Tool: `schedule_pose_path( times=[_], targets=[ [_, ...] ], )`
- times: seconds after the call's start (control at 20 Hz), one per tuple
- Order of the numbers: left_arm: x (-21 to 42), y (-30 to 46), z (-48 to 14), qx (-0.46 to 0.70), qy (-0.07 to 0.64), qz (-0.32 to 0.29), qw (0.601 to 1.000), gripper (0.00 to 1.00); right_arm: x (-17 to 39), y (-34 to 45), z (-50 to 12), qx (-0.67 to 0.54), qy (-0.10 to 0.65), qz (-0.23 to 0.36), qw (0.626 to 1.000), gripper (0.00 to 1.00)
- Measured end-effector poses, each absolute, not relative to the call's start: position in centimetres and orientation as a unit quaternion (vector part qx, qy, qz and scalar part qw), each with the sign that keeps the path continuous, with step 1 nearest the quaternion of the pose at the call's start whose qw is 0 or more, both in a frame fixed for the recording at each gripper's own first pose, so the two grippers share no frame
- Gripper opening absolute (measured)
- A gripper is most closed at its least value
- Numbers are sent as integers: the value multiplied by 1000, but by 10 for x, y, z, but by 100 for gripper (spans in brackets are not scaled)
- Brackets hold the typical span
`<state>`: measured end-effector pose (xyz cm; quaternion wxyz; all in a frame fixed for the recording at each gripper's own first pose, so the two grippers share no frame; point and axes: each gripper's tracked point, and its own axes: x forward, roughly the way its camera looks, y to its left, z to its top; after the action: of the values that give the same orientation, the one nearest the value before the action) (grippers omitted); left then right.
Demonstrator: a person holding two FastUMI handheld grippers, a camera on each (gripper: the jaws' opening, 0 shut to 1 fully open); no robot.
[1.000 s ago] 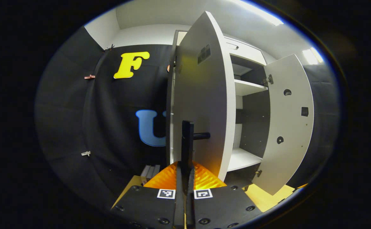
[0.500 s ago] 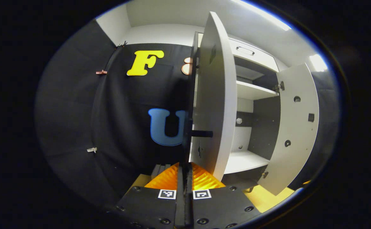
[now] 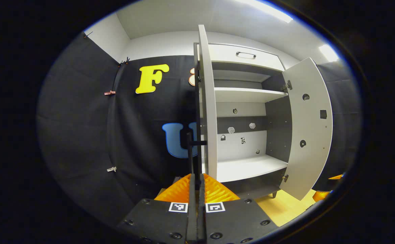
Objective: Open the right door of the double-door shoe cabinet with the right hand, and open the left door with the left hand.
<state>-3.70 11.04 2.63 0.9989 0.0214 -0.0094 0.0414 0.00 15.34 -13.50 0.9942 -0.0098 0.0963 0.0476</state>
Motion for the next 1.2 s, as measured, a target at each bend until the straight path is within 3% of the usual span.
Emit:
schedule_pose_path(
  times=[0.2, 0.3, 0.45, 0.65, 0.75, 1.2],
  targets=[
    [-48, 81, 19, 8, -12, 33, 999, 6, 19, 147, -109, 1, 75, 41, 996, 99],
    [-45, 62, 11, 13, -17, 16, 1000, 14, 27, 143, -97, -2, 63, 36, 997, 99],
    [-43, 37, -6, 9, -9, 4, 1000, 55, 38, 132, -86, -9, 51, 30, 998, 99],
    [-41, 11, -4, 11, -30, 1, 999, 91, 45, 119, -83, -8, 51, 30, 998, 99],
    [-42, 4, -4, 16, -32, 10, 999, 95, 46, 108, -88, -11, 56, 25, 998, 99],
    [-41, -39, -41, 20, 2, 35, 999, 95, 51, 88, -113, -5, 86, 63, 994, 99]
  ],
)
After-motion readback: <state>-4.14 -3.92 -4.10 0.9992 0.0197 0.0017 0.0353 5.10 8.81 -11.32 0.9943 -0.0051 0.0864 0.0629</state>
